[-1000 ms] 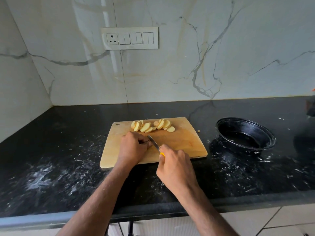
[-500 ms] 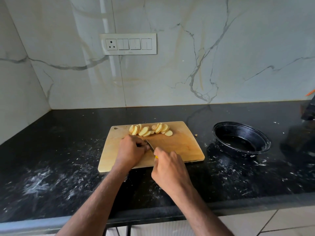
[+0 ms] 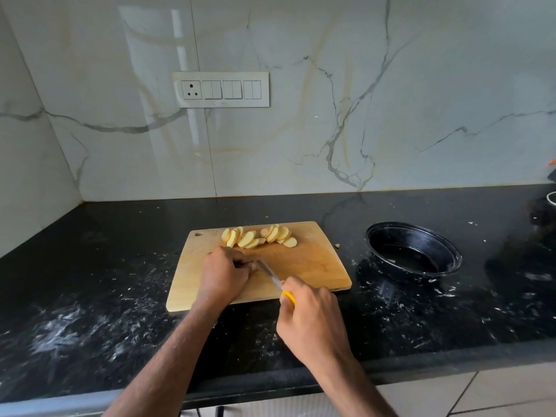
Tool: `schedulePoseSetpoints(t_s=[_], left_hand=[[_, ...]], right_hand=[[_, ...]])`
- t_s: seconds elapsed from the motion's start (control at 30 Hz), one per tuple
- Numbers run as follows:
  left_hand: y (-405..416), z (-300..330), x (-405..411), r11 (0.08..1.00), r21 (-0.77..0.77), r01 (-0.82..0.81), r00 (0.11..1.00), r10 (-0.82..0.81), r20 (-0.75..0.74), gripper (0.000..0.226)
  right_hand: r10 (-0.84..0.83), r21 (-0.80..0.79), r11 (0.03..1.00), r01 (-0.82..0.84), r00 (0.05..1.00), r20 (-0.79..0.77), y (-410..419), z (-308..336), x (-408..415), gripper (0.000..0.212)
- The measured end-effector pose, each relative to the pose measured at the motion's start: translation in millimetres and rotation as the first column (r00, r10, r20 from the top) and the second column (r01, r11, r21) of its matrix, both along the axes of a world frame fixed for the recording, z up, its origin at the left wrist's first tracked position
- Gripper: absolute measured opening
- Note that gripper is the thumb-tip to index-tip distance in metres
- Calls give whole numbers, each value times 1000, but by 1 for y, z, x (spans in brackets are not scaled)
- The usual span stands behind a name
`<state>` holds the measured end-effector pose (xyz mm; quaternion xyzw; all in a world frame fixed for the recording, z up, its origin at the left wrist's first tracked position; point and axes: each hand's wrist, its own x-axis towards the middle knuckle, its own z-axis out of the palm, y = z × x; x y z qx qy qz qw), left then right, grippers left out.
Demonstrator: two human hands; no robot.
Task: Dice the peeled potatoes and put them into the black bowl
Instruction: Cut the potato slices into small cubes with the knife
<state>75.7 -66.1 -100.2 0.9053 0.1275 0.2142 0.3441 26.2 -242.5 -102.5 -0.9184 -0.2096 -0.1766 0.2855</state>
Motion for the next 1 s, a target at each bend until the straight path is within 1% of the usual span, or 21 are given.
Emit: schedulePoseSetpoints(t_s=[0.1, 0.2, 0.33, 0.43, 0.53, 0.6, 0.7, 0.87, 0.93, 1.0], left_hand=[[4, -2, 0, 1000, 1, 11, 1000, -11, 13, 15], [9, -2, -1, 999, -17, 28, 999, -28, 34, 11], [10, -3, -2, 992, -127, -16, 997, 26, 79, 10], [12, -3, -1, 973, -221, -63, 985, 96, 145, 15], [14, -4, 0, 968, -244, -57, 973, 109, 205, 12], [15, -8, 2, 984, -173, -33, 977, 68, 201, 8], [13, -14, 8, 999, -5, 34, 990, -33, 136, 23], [8, -20, 8, 958, 266, 108, 991, -124, 43, 32], [7, -20, 7, 936, 330, 123, 992, -130, -2, 34], [6, -19, 6, 925, 356, 132, 991, -130, -30, 35]], right_hand=[[-20, 17, 1000, 19, 999, 40, 3, 4, -2, 11], [-3, 0, 1000, 3, 999, 48, 7, 8, -2, 14], [36, -27, 999, -34, 998, 56, 16, 10, -4, 21], [75, -67, 995, -71, 995, 62, 26, 9, -4, 22], [102, -133, 987, -93, 993, 66, 33, 6, -3, 20], [95, -136, 987, -89, 994, 44, 34, 5, -2, 25], [42, -117, 992, -41, 999, 11, 31, 5, -1, 33], [-44, -78, 996, 42, 999, -24, 25, 5, -1, 33], [-75, -71, 995, 73, 997, -25, 20, 5, 1, 34], [-103, -68, 993, 101, 994, -26, 16, 4, 2, 34]])
